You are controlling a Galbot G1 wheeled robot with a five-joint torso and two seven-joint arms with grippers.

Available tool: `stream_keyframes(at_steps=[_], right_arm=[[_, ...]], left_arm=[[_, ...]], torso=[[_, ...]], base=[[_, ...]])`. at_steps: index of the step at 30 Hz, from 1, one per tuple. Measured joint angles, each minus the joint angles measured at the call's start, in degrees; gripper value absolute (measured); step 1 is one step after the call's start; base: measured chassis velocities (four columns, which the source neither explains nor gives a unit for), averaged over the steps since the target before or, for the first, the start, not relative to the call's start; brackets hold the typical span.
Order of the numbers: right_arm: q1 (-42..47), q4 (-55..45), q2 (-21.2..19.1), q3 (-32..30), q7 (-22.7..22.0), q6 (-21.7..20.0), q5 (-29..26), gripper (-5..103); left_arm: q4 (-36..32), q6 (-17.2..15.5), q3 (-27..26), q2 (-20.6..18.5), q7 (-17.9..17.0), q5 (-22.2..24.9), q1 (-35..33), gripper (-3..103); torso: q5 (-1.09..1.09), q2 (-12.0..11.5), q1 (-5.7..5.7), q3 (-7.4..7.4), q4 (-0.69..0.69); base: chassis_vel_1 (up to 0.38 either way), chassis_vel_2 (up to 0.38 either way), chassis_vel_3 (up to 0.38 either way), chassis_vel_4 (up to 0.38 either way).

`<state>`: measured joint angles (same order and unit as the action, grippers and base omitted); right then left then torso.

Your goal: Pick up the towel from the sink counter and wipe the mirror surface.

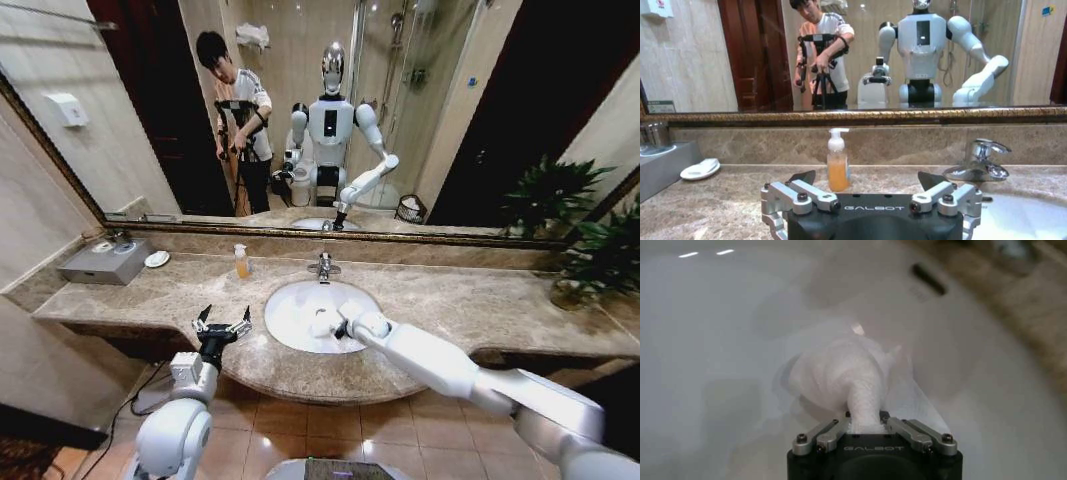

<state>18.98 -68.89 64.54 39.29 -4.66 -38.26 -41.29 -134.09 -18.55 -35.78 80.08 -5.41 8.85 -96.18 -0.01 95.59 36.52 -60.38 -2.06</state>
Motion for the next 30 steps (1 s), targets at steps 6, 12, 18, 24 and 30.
stream_keyframes(at_steps=[6,12,18,24,30], right_arm=[[-0.56,7.83,4.09,-2.59,0.83,3.21,3.72,10],[2.07,3.23,3.08,-1.47,0.94,1.23,3.64,10],[4.41,-8.69,-1.25,1.72,-1.52,-2.25,-2.07,10],[2.92,-7.74,0.35,1.45,-2.35,-2.40,-2.99,10],[0.14,0.88,4.46,0.06,-1.50,1.01,0.64,10]], left_arm=[[0.00,0.00,0.00,0.00,0.00,0.00,0.00,100],[0.00,0.00,0.01,0.00,0.00,0.00,0.00,100],[0.00,0.00,0.00,0.00,0.00,0.00,0.00,100],[0.00,0.00,0.00,0.00,0.00,0.00,0.00,100],[0.00,0.00,0.00,0.00,0.00,0.00,0.00,100]], torso=[[0.00,0.00,0.00,0.00,-0.01],[0.01,0.00,0.00,0.00,0.00],[-0.01,0.01,-0.01,0.01,0.02],[0.00,0.01,-0.01,0.00,0.00],[0.00,0.00,0.00,0.00,-0.01]], base=[[0.000,0.000,0.000,0.000],[0.000,0.000,0.000,0.000],[0.000,0.000,0.000,0.000],[0.000,0.000,0.000,0.000],[0.000,0.000,0.000,0.000]])
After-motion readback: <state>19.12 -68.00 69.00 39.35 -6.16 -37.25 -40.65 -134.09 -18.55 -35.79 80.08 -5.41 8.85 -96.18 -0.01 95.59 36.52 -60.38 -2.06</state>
